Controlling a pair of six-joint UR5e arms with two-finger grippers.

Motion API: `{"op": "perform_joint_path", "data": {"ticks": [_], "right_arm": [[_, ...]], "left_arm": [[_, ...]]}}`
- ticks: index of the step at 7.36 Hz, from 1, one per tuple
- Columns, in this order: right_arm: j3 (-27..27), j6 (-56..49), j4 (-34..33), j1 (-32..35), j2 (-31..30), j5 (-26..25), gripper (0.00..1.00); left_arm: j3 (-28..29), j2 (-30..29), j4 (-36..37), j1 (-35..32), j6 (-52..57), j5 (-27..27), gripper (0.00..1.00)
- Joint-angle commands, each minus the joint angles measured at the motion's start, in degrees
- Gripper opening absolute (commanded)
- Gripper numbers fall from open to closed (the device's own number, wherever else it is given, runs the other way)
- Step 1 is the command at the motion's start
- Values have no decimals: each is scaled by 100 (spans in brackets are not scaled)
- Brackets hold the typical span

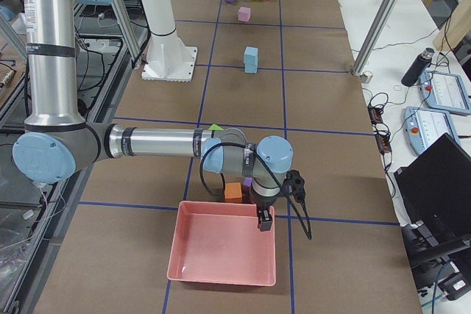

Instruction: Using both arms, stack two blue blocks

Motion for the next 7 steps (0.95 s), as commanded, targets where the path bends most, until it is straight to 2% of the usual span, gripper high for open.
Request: {"op": "perform_joint_path", "data": {"ticks": [1,2,4,7], "right_arm": [[7,0,0,0,0,3,100],[7,-9,0,0,0,-6,100],[33,0,9,0,0,-6,100],[51,0,9,-9,0,-6,100]], "left_arm": [[194,1136,-21,-792,803,-94,98],[474,1382,-38,-1022,734,-59,98],[590,1594,32,-1716,724,-33,98],[749,1937,-152,-2121,821,-93,98]]}}
